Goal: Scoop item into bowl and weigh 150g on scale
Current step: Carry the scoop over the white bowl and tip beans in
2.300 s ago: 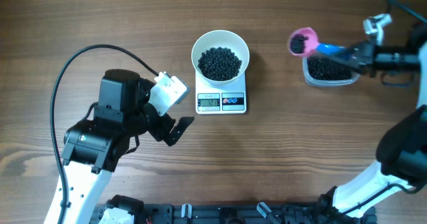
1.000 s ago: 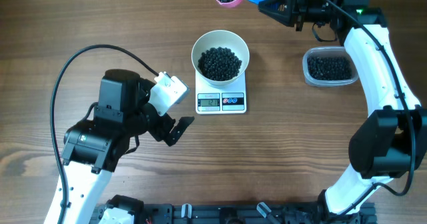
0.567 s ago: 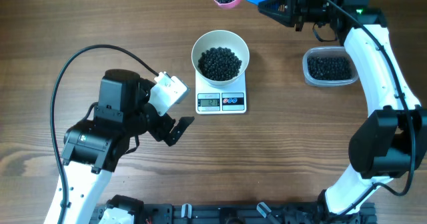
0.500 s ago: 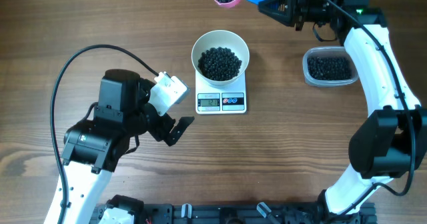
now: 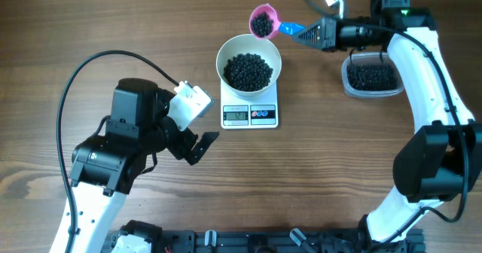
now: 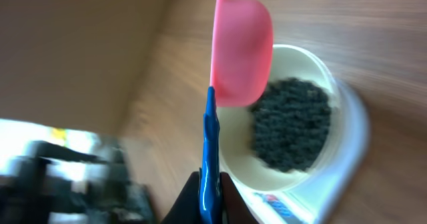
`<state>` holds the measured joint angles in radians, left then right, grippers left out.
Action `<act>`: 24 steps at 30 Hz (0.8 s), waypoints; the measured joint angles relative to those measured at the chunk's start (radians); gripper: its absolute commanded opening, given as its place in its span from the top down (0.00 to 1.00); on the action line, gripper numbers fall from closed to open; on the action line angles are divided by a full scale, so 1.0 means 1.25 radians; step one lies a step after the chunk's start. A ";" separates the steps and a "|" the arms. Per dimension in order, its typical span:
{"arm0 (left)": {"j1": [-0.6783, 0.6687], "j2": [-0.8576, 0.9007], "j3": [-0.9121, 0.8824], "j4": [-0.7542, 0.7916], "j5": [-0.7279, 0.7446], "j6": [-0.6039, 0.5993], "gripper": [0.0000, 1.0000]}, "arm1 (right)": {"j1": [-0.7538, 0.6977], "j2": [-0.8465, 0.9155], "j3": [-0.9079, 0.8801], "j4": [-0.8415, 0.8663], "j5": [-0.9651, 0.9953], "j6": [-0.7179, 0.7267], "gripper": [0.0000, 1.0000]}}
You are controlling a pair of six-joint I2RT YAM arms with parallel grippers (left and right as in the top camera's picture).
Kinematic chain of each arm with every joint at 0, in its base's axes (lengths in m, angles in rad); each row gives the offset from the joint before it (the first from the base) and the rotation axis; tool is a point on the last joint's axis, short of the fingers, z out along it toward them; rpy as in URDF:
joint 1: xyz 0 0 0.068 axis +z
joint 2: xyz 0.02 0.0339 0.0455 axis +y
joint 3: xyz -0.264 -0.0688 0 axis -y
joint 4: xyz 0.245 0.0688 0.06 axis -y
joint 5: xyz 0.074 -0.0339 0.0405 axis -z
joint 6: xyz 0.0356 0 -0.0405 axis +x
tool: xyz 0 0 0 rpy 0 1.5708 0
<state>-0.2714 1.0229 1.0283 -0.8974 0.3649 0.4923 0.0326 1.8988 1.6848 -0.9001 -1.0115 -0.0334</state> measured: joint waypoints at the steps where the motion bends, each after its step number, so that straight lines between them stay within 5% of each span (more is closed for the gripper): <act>1: 0.000 0.000 0.000 0.000 0.000 0.000 0.00 | 0.010 0.000 0.000 -0.011 0.067 -0.062 0.95; 6: 0.000 0.000 0.000 0.001 0.000 0.000 0.00 | 0.101 0.000 0.000 -0.028 0.320 -0.194 0.95; 14: 0.000 0.000 0.000 0.000 0.000 0.000 0.00 | 0.257 -0.018 0.000 -0.031 0.686 -0.230 0.96; 24: 0.000 0.000 0.000 0.000 0.000 0.000 0.00 | 0.333 -0.140 0.000 -0.058 0.799 -0.236 0.96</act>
<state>-0.2714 1.0229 1.0283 -0.8970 0.3649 0.4923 0.4492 1.7237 1.6852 -0.9726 -0.0124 -0.3283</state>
